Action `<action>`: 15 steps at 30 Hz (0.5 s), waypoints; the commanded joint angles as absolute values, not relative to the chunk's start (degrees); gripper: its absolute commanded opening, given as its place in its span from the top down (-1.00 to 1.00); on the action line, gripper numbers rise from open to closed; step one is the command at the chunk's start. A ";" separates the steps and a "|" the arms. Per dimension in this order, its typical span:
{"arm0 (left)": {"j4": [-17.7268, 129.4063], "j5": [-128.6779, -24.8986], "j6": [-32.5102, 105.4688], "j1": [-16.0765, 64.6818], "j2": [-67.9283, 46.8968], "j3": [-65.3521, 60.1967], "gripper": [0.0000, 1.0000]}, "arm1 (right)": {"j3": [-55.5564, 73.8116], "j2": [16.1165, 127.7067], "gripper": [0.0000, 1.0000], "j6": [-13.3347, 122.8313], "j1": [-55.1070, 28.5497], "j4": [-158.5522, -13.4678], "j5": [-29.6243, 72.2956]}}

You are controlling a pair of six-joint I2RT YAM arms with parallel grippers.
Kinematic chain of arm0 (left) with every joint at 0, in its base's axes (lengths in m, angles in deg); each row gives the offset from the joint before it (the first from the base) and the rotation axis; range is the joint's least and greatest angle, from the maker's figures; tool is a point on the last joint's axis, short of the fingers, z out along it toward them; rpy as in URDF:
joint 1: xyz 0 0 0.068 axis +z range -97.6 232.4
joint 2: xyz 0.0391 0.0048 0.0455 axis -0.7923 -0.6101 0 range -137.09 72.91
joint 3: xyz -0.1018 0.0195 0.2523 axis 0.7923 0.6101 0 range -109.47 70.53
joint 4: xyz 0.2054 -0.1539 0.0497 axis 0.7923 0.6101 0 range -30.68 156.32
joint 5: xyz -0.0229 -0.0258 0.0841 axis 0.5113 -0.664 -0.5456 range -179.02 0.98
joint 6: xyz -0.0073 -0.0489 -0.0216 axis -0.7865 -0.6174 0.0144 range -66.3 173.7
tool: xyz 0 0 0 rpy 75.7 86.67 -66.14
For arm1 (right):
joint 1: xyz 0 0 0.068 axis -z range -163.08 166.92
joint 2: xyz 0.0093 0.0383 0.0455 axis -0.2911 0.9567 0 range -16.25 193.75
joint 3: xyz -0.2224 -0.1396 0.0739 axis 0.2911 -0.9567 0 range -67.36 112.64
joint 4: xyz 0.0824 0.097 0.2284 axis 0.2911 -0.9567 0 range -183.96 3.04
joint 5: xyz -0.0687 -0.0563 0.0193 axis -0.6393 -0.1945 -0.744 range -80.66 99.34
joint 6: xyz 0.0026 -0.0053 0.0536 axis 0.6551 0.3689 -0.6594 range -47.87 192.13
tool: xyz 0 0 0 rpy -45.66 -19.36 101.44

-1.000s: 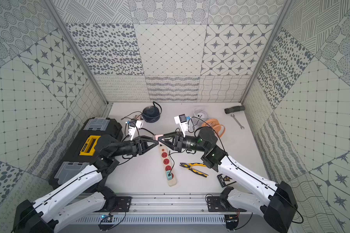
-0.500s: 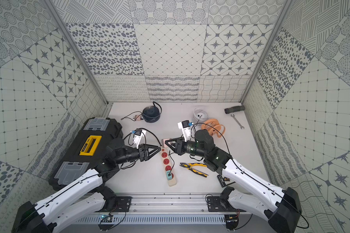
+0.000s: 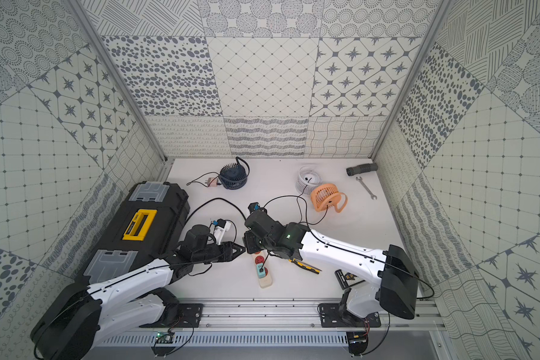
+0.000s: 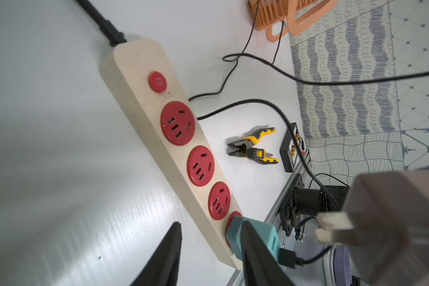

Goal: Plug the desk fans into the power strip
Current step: Insert the plug into the socket.

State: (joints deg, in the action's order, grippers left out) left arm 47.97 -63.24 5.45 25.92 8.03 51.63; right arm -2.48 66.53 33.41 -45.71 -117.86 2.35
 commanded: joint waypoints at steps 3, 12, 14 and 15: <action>34.08 -60.35 3.09 29.58 -0.88 53.38 0.28 | -1.11 69.46 0.90 29.40 -46.36 -120.16 -3.94; 29.94 -58.72 3.75 30.52 -6.53 51.44 0.23 | -0.56 74.81 0.87 28.98 -46.27 -120.10 -3.71; 29.60 -57.86 3.86 30.52 -7.68 50.73 0.20 | -0.69 75.50 0.86 28.98 -46.27 -120.10 -3.64; 29.30 -57.44 3.86 30.52 -8.27 50.45 0.19 | -0.80 75.65 0.86 28.90 -46.23 -120.03 -3.67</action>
